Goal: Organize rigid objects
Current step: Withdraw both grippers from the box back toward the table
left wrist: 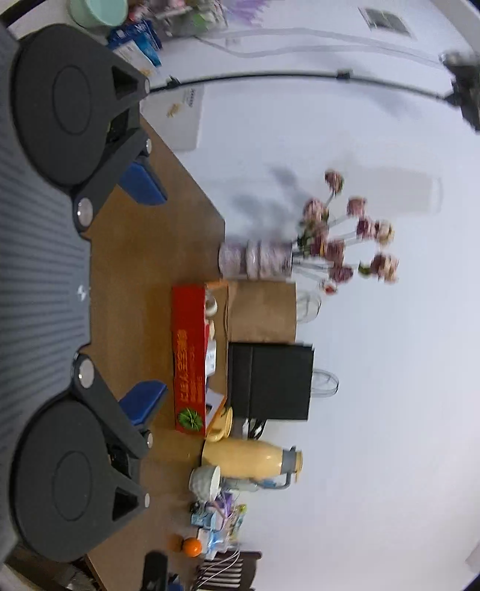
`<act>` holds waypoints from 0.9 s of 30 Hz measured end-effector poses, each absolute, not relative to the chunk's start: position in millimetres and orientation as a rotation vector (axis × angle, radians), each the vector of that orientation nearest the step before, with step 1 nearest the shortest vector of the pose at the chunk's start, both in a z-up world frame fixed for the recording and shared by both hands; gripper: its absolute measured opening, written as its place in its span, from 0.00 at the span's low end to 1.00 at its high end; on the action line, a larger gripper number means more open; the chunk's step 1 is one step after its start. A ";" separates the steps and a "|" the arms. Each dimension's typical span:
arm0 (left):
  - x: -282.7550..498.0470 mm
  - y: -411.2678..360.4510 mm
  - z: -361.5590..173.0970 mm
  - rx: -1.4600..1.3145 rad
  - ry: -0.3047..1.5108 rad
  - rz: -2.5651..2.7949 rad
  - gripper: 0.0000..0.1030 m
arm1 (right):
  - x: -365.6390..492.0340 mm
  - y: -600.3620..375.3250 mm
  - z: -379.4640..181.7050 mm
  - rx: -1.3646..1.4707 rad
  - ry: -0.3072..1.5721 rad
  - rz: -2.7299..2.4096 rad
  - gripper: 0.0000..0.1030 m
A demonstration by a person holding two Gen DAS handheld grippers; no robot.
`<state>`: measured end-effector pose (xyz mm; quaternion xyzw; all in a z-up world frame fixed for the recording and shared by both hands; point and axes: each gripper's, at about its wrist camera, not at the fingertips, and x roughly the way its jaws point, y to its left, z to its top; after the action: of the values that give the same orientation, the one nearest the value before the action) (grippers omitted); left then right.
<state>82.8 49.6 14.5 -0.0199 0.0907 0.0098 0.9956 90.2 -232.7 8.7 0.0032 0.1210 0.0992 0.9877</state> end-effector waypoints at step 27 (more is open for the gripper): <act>-3.5 14.4 -15.3 -0.016 0.142 0.000 1.00 | 3.8 -214.3 -25.2 0.010 0.148 0.207 1.00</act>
<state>-3.5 14.4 -15.3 -0.0081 0.0710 -0.0001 0.9974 3.8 -214.3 -25.2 0.0049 0.0739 0.1033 0.9919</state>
